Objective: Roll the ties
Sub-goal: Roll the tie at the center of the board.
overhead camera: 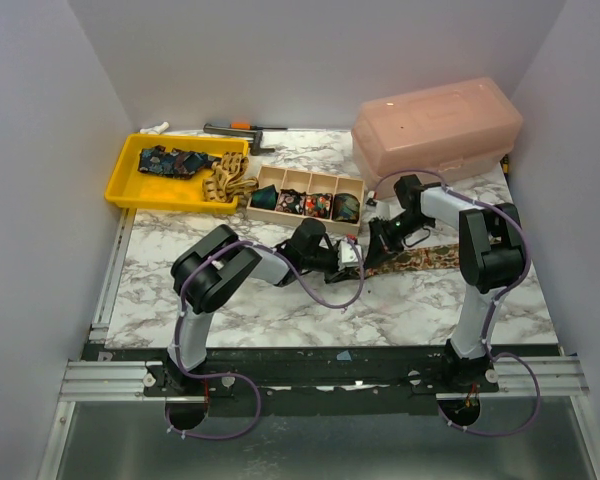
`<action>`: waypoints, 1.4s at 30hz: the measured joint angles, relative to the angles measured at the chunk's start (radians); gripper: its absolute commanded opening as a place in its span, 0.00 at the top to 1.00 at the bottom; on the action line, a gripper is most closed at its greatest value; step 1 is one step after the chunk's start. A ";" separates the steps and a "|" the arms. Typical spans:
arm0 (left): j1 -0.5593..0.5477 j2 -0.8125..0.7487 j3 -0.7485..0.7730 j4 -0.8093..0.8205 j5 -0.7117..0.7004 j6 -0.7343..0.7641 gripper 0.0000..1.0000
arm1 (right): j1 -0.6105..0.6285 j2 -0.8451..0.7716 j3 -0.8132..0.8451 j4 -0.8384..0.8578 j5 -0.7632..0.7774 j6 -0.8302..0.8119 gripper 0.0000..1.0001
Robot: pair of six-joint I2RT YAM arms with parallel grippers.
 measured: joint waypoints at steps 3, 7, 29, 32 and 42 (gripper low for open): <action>0.008 0.000 -0.010 0.013 0.011 -0.006 0.87 | -0.009 0.000 0.010 -0.013 0.000 -0.010 0.77; 0.020 -0.003 -0.023 0.023 0.035 -0.013 0.87 | -0.032 0.000 0.039 -0.025 -0.001 -0.024 0.71; 0.036 -0.115 -0.096 0.020 0.031 -0.188 0.78 | -0.031 0.032 -0.050 0.002 0.072 -0.051 0.76; 0.036 -0.112 -0.086 -0.023 -0.003 -0.182 0.77 | -0.031 0.031 -0.051 0.002 0.072 -0.060 0.76; 0.037 -0.048 0.012 -0.167 -0.050 -0.119 0.74 | -0.032 0.017 -0.004 -0.061 0.099 -0.117 0.52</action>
